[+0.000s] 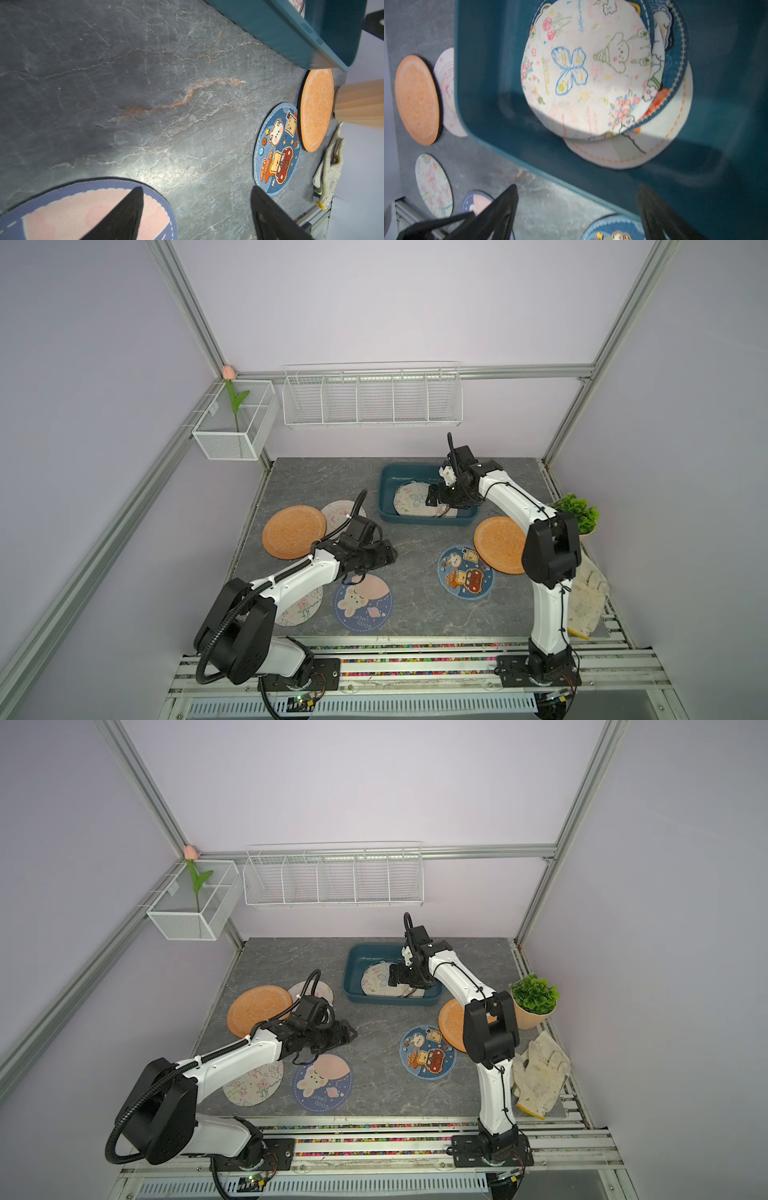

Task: Put the coasters into the storage box
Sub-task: Place the coaster in the storage box, then move the coaster to the center of the board.

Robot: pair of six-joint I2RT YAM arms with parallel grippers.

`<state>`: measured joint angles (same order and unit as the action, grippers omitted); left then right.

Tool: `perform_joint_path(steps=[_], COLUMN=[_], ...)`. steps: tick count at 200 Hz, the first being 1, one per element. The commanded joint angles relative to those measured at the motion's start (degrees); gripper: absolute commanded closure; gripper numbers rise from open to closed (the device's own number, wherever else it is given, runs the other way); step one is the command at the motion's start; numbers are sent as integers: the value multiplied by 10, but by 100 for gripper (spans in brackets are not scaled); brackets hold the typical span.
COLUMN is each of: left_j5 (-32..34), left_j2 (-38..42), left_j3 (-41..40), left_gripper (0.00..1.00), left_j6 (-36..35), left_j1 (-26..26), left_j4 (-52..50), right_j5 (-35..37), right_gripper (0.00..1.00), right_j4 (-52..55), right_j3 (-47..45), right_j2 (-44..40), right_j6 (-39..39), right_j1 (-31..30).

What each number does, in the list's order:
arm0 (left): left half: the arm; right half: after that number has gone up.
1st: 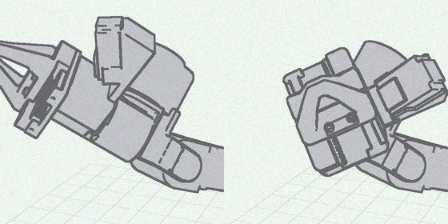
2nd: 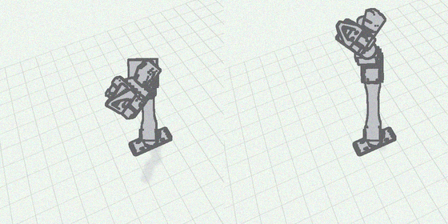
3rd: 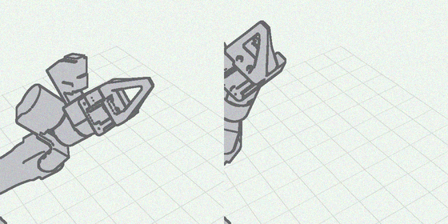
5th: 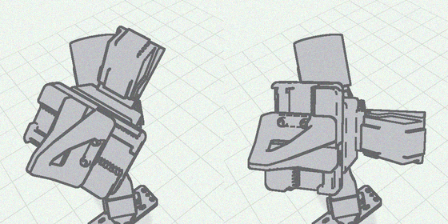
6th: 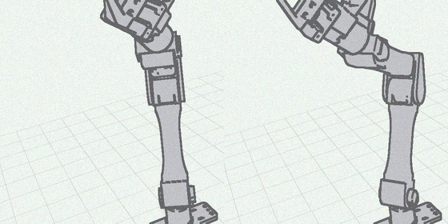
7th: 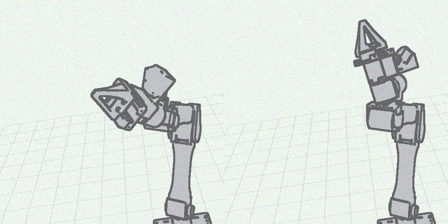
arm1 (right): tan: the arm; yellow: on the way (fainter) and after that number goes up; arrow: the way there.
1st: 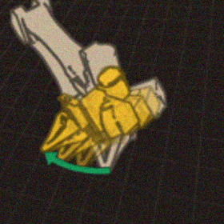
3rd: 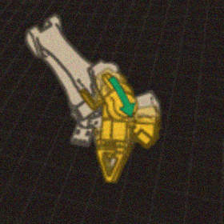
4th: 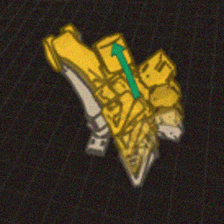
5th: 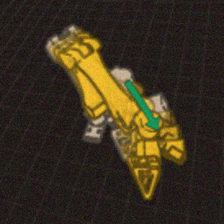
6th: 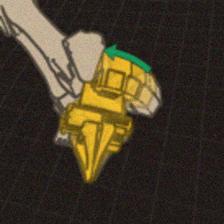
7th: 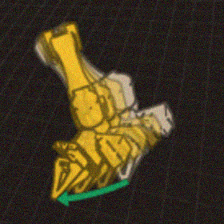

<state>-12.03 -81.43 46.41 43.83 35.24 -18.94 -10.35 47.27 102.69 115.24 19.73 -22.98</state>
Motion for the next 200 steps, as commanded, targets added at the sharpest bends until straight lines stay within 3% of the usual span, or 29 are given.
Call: perform_joint_path(steps=[1,60,104,200], left_j5=[1,-4,-11,-25], left_j2=[-11,-31,-50,-73], left_j3=[19,37,49,68], left_gripper=[19,18,17,13], left_j6=[-8,-17,-26,-36], left_j1=[-3,-4,-4,-4], left_j4=[12,20,25,26], right_j5=[-18,-19,-2,60], right_gripper=[5,0,9,11], right_j4=[-17,-17,-25,-76], right_j3=[-73,-282,-413,-602], right_j2=[-73,-237,-336,-399], right_j6=[7,24,59,130], right_j1=[-1,9,15,29])
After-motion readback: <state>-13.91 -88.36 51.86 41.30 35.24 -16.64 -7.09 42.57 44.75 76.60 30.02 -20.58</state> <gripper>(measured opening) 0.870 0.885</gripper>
